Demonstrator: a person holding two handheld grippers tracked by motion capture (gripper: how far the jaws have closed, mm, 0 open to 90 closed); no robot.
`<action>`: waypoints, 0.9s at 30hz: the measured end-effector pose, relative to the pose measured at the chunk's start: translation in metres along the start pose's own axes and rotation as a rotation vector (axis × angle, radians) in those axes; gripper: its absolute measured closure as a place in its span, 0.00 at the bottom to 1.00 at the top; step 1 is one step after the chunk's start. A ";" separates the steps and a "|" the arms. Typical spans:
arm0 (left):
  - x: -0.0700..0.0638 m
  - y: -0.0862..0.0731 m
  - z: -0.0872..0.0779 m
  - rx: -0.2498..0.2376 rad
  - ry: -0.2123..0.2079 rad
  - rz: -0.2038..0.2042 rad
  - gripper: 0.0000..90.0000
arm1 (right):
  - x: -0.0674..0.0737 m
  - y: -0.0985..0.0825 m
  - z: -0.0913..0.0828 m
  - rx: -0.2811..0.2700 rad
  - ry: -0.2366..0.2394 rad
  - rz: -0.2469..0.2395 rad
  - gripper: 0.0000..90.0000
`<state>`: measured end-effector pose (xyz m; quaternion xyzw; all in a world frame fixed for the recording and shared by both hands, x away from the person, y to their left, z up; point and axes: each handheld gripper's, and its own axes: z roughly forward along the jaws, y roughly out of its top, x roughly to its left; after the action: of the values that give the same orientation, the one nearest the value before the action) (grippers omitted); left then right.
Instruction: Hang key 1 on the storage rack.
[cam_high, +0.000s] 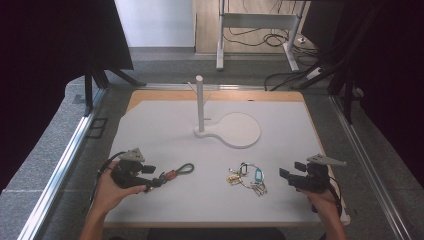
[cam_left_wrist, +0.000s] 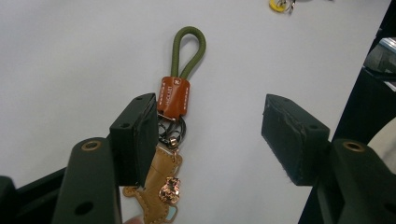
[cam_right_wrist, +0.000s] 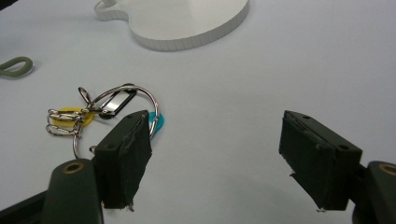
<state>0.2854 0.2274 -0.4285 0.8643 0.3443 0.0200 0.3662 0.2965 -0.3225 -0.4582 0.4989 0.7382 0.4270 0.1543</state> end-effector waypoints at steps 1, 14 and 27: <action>0.000 0.000 0.000 -0.003 0.001 -0.004 0.41 | -0.001 0.000 0.000 0.005 0.003 0.001 0.28; 0.004 0.003 -0.010 -0.033 -0.003 -0.017 0.41 | -0.007 -0.004 -0.003 0.014 0.006 -0.003 0.31; -0.001 0.021 -0.007 0.059 0.027 0.063 0.40 | -0.008 0.001 -0.005 0.012 0.007 -0.012 0.33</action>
<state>0.2949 0.2202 -0.4094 0.8848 0.3220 0.0329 0.3352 0.2974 -0.3313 -0.4566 0.4940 0.7442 0.4233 0.1514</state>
